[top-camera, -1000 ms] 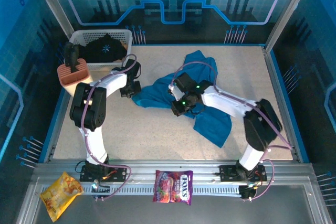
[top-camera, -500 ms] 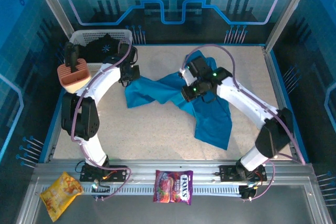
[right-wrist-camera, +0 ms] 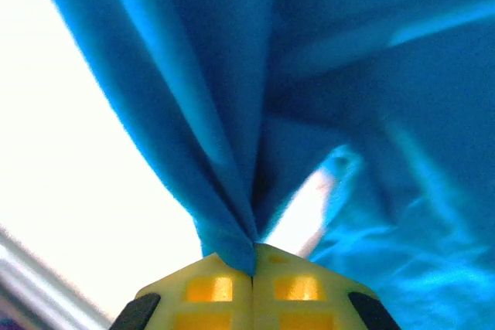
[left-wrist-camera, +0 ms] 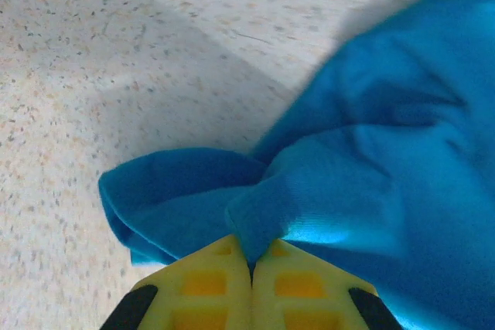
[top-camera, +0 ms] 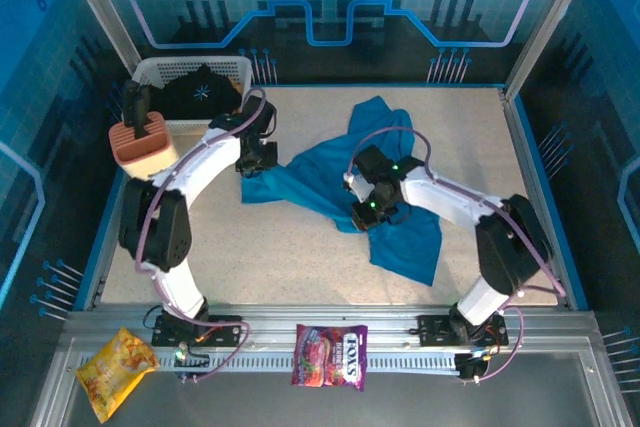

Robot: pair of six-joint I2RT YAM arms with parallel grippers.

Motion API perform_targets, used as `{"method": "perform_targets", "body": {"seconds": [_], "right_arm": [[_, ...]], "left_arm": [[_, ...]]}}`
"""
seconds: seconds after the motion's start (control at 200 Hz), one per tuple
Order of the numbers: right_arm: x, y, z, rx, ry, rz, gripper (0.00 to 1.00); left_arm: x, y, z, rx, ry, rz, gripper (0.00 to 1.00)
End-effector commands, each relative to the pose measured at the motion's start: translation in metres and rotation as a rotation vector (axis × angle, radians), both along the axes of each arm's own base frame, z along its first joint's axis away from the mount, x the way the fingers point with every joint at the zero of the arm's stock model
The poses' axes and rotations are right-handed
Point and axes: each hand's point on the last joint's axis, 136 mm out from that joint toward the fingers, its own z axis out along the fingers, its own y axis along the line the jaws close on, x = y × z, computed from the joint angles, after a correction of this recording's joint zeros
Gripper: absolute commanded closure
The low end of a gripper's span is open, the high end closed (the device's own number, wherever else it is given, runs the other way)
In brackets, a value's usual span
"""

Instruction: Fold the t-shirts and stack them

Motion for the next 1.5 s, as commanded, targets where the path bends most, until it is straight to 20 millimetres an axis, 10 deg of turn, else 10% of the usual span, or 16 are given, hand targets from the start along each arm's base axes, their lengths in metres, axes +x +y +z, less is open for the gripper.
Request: {"method": "perform_targets", "body": {"seconds": [0.0,0.145,0.335,0.495,0.801,0.861,0.991,1.061,1.331,1.496], "right_arm": [[-0.031,0.018,0.039,0.169,-0.015,0.061,1.00],[-0.053,0.015,0.054,0.227,-0.033,0.076,1.00],[-0.055,-0.008,0.030,0.116,-0.017,0.003,1.00],[-0.031,-0.041,0.010,-0.030,0.000,-0.170,1.00],[0.018,-0.134,0.013,-0.203,-0.101,-0.572,1.00],[0.020,-0.144,0.011,-0.218,-0.104,-0.608,1.00],[0.019,-0.156,-0.001,-0.248,-0.078,-0.643,1.00],[0.020,-0.159,-0.005,-0.256,-0.066,-0.651,0.84],[0.045,-0.134,0.039,-0.116,-0.148,-0.587,0.35],[0.077,-0.113,0.061,-0.043,-0.170,-0.522,0.25]], "left_arm": [[-0.037,-0.011,0.064,-0.058,-0.078,-0.057,1.00],[-0.086,-0.019,0.089,-0.095,-0.082,-0.091,1.00],[-0.146,-0.048,0.027,-0.131,0.079,-0.109,1.00],[-0.170,-0.118,-0.031,-0.272,0.160,-0.157,1.00],[-0.188,-0.233,-0.066,-0.228,0.273,-0.408,1.00],[-0.188,-0.236,-0.070,-0.225,0.281,-0.409,0.88],[-0.183,-0.225,-0.061,-0.191,0.239,-0.389,0.28],[-0.181,-0.212,-0.047,-0.160,0.203,-0.372,0.15],[-0.185,-0.130,-0.041,-0.110,0.215,-0.165,0.11],[-0.181,-0.129,-0.070,-0.182,0.247,-0.108,0.17]]}}
